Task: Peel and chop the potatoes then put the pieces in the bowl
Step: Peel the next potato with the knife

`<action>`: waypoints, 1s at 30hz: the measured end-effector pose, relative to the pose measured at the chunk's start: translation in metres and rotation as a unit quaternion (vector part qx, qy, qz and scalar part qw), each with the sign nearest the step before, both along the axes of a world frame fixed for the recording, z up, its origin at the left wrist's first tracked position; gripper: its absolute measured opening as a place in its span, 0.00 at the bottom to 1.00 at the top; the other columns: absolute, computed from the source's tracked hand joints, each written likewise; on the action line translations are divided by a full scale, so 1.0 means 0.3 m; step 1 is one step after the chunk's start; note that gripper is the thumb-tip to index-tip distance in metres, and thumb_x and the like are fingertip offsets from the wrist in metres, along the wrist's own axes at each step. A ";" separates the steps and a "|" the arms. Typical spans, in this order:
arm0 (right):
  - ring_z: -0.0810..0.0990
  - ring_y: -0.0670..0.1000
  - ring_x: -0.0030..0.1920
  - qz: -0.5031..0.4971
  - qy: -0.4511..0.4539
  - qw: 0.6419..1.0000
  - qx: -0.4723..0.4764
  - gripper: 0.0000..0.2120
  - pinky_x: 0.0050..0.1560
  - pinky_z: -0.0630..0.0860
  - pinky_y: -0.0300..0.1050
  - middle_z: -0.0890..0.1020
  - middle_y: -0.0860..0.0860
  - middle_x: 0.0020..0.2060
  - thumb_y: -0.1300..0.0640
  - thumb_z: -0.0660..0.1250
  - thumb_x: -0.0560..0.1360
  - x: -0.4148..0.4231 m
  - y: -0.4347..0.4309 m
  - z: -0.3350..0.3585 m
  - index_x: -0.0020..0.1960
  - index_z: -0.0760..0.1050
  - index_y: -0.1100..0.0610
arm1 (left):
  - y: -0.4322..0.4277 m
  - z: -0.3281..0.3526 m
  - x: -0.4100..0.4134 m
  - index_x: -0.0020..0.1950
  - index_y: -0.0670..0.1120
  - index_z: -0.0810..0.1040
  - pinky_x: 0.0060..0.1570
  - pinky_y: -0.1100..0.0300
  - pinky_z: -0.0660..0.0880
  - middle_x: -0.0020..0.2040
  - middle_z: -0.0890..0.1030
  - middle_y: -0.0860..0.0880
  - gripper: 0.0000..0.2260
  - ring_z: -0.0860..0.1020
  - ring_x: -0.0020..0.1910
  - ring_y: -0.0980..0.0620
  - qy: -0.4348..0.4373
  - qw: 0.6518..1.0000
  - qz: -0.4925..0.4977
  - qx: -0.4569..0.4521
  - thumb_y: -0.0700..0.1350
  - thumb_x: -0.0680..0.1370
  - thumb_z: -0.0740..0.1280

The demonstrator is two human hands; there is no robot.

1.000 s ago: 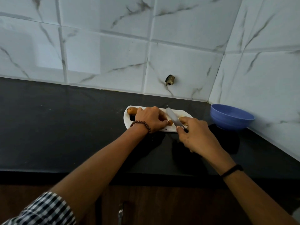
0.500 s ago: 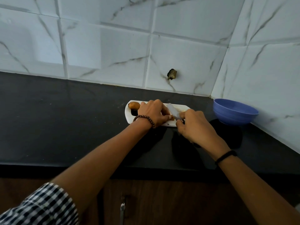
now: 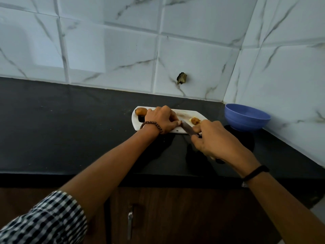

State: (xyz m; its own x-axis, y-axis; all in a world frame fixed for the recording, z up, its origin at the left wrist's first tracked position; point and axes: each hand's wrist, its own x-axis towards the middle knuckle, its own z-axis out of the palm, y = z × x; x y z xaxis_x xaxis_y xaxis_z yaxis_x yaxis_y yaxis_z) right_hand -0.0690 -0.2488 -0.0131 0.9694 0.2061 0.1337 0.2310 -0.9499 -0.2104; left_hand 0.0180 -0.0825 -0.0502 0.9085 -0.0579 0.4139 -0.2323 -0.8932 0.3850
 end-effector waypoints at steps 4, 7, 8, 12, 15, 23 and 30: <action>0.79 0.47 0.33 0.011 0.046 0.999 0.004 0.16 0.31 0.76 0.40 0.79 0.52 0.40 0.52 0.63 0.82 -0.033 -0.047 0.036 0.68 0.74 0.54 | 0.003 -0.001 0.004 0.46 0.55 0.82 0.59 0.46 0.73 0.48 0.83 0.55 0.08 0.79 0.52 0.52 0.010 1.000 -0.013 -0.009 0.58 0.75 0.67; 0.75 0.44 0.23 0.020 0.083 0.996 0.033 0.15 0.24 0.72 0.37 0.80 0.51 0.34 0.49 0.64 0.82 -0.042 -0.078 0.068 0.68 0.75 0.48 | 0.002 -0.002 0.005 0.48 0.55 0.82 0.59 0.46 0.72 0.50 0.83 0.55 0.08 0.78 0.53 0.52 0.013 1.000 -0.017 -0.009 0.57 0.76 0.67; 0.74 0.43 0.22 0.020 0.097 0.994 0.042 0.16 0.23 0.71 0.36 0.80 0.51 0.31 0.49 0.64 0.81 -0.044 -0.086 0.080 0.69 0.74 0.47 | 0.001 -0.003 0.007 0.48 0.55 0.82 0.59 0.46 0.73 0.50 0.83 0.55 0.08 0.78 0.53 0.52 0.013 1.000 -0.017 -0.010 0.57 0.76 0.67; 0.71 0.43 0.19 0.027 0.130 0.990 0.046 0.15 0.24 0.71 0.37 0.79 0.51 0.28 0.52 0.65 0.81 -0.057 -0.109 0.131 0.68 0.75 0.50 | 0.005 -0.006 0.013 0.49 0.55 0.82 0.58 0.46 0.74 0.50 0.83 0.54 0.08 0.78 0.53 0.51 0.015 1.000 -0.015 -0.010 0.57 0.76 0.67; 0.72 0.45 0.21 0.028 0.120 0.989 0.085 0.15 0.25 0.71 0.40 0.80 0.53 0.30 0.48 0.64 0.80 -0.057 -0.115 0.138 0.66 0.74 0.45 | 0.005 -0.009 0.019 0.50 0.55 0.82 0.58 0.46 0.73 0.51 0.83 0.54 0.09 0.78 0.53 0.51 0.015 1.000 -0.019 -0.005 0.57 0.76 0.67; 0.78 0.47 0.27 0.004 0.003 0.989 0.150 0.24 0.24 0.72 0.37 0.84 0.54 0.38 0.51 0.66 0.81 0.011 -0.105 0.029 0.75 0.67 0.46 | 0.003 -0.014 0.025 0.49 0.58 0.80 0.57 0.48 0.73 0.51 0.82 0.57 0.11 0.78 0.53 0.53 0.025 0.999 -0.037 0.008 0.62 0.75 0.65; 0.74 0.45 0.20 0.021 -0.005 0.988 0.153 0.23 0.20 0.69 0.35 0.83 0.55 0.33 0.52 0.64 0.81 0.037 -0.071 -0.030 0.75 0.69 0.47 | 0.012 -0.011 0.027 0.41 0.60 0.80 0.55 0.49 0.76 0.47 0.83 0.57 0.05 0.79 0.51 0.55 0.049 0.995 -0.058 -0.069 0.59 0.72 0.70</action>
State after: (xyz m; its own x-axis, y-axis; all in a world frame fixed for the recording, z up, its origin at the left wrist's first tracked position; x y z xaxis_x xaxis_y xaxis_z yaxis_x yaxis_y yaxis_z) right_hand -0.0579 -0.2702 -0.0220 0.9591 0.1949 0.2054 0.2727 -0.8315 -0.4840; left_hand 0.0260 -0.0790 -0.0535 0.9350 -0.1142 0.3359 -0.2872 -0.7994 0.5277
